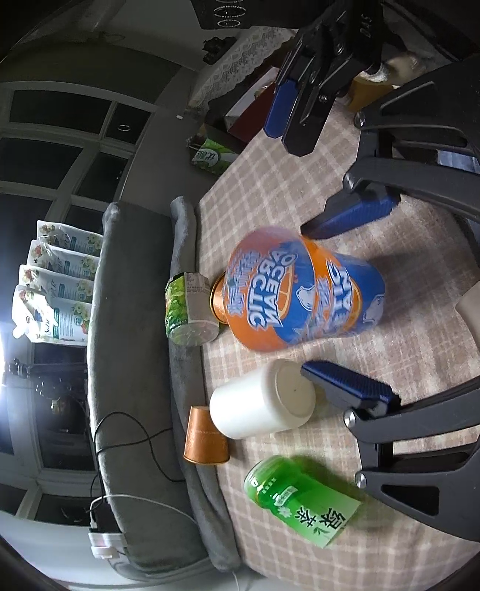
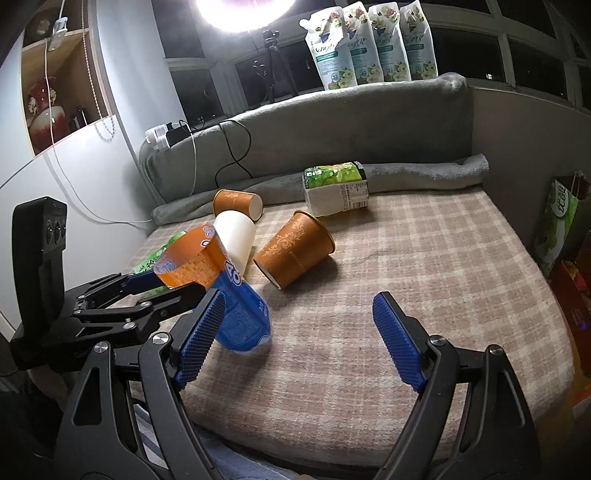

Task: Flip cup upright

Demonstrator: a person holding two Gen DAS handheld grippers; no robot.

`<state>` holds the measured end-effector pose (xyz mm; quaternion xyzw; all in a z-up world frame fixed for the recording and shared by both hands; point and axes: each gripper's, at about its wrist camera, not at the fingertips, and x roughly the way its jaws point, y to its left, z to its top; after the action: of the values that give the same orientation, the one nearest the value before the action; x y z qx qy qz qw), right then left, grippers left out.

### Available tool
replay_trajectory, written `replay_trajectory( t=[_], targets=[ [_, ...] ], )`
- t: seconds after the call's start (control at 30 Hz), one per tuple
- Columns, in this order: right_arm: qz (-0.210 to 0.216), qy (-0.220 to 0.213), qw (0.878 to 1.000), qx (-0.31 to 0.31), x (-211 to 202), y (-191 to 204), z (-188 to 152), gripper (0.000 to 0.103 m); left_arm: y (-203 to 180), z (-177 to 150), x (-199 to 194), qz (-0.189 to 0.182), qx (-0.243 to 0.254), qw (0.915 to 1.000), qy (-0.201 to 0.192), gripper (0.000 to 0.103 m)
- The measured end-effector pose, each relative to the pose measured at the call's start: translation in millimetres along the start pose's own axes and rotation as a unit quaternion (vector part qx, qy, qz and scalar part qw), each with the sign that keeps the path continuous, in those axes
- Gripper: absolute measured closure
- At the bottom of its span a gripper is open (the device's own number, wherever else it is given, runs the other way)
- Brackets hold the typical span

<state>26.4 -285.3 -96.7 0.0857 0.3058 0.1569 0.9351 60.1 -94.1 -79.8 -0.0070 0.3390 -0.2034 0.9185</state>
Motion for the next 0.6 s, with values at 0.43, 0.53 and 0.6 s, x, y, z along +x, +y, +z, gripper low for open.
replay_trajectory(
  t=[0.43,0.53,0.6],
  targets=[
    [-0.032,-0.015,0.999,-0.022,-5.2,4.5,1.8,0.018,1.8,-5.8,-17.4,-0.008,-0.001,0.9999,-0.011,0.024],
    [-0.053,-0.028,0.998,-0.037,-10.4,9.0,3.6,0.018,4.0,-7.2,-26.7,-0.005,-0.003,0.9998,-0.021,0.024],
    [-0.067,-0.039,0.996,-0.042,-14.4,10.7,5.6,0.014,6.6,-6.9,-33.8,0.000,-0.005,0.9995,-0.030,0.024]
  ],
)
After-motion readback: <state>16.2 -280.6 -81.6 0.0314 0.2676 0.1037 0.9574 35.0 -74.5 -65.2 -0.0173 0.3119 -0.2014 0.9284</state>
